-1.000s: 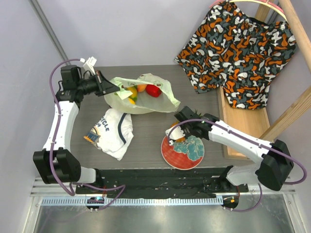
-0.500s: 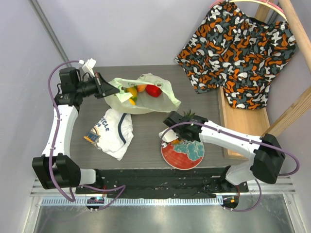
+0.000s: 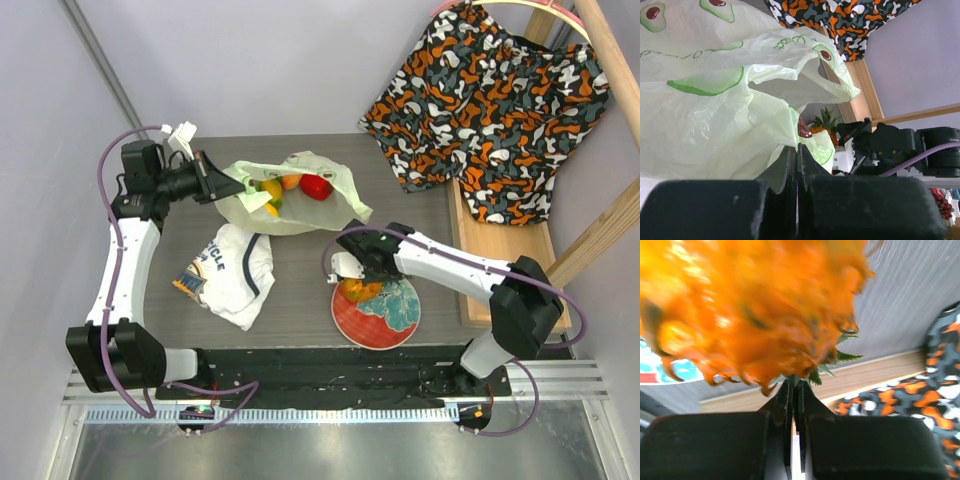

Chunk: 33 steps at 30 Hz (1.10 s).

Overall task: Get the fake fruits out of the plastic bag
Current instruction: Place the fake fruit on the plate.

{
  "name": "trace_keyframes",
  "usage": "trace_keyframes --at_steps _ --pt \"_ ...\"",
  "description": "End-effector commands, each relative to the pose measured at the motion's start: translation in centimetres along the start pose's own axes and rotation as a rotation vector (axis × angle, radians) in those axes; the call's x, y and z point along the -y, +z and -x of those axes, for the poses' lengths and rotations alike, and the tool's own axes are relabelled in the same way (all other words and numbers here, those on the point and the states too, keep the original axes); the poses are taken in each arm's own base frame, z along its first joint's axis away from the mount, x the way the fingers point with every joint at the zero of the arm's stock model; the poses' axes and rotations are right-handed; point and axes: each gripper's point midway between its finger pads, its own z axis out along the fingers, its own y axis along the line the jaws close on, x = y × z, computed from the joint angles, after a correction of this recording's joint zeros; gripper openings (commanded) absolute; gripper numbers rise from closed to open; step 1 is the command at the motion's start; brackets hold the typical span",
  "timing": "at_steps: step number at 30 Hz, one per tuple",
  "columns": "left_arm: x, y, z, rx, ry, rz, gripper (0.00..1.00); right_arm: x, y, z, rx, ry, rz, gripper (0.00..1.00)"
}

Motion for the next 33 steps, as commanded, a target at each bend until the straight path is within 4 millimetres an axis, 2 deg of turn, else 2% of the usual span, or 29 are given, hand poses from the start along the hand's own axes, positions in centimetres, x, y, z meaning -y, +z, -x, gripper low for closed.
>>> trace_keyframes --at_steps 1,4,5,10,12,15,17,19,21,22,23,25,26,27,29,31,33 --pt "0.7 -0.6 0.7 0.035 0.049 -0.008 0.01 -0.2 -0.7 1.1 0.088 0.19 0.062 0.01" --pt "0.7 -0.7 0.9 0.039 0.05 -0.005 0.01 -0.1 -0.4 1.2 0.105 0.251 0.095 0.01" --pt "0.6 -0.7 0.9 0.039 0.049 -0.003 0.01 0.1 -0.4 1.2 0.107 0.256 0.097 0.04" --pt "0.7 -0.7 0.7 0.034 0.043 -0.01 0.05 0.4 -0.6 1.3 0.11 0.26 0.09 0.36" --pt "0.8 -0.8 0.8 0.035 0.043 -0.012 0.05 0.9 -1.3 1.4 0.128 0.272 0.08 0.43" --pt "0.8 -0.7 0.7 0.032 0.04 -0.014 0.06 2.0 -3.0 1.7 0.159 0.279 0.066 0.48" --pt "0.7 -0.6 0.7 0.028 0.039 -0.017 0.06 3.0 -4.5 1.8 0.166 0.286 0.061 0.49" --pt "0.7 -0.6 0.7 0.026 0.037 -0.018 0.06 2.9 -5.3 1.8 0.162 0.283 0.1 0.5" --pt "0.8 -0.7 0.7 0.019 0.038 -0.02 0.06 4.4 -7.2 2.5 0.218 0.291 0.089 0.5" --pt "1.0 -0.7 0.7 0.015 0.04 -0.023 0.07 4.6 -8.0 3.0 0.269 0.303 0.117 0.5" --pt "1.2 -1.0 0.6 0.015 0.046 -0.023 0.09 6.3 -9.8 3.8 0.354 0.333 0.093 0.5" --pt "1.2 -1.2 0.2 0.009 0.046 -0.011 0.1 7.8 -12.1 5.5 0.521 0.384 0.121 0.5" --pt "1.0 -1.3 -0.3 0.003 0.037 -0.007 0.09 9.0 -14.1 6.6 0.635 0.403 0.127 0.48" --pt "1.5 -1.7 -0.6 0.007 0.04 -0.01 0.09 9.7 -14.7 7.3 0.677 0.409 0.117 0.46" --pt "1.7 -1.9 -1.3 -0.006 0.03 -0.029 0.07 11.4 -15.8 9.0 0.768 0.418 0.089 0.39" --pt "2.2 -2.1 -1.9 -0.016 0.019 -0.053 0.0 13.1 -15.3 10.5 0.815 0.43 0.057 0.35" --pt "2.2 -2.1 -2.3 -0.027 -0.004 -0.062 0.0 13.7 -14.2 11.8 0.827 0.456 0.072 0.3"
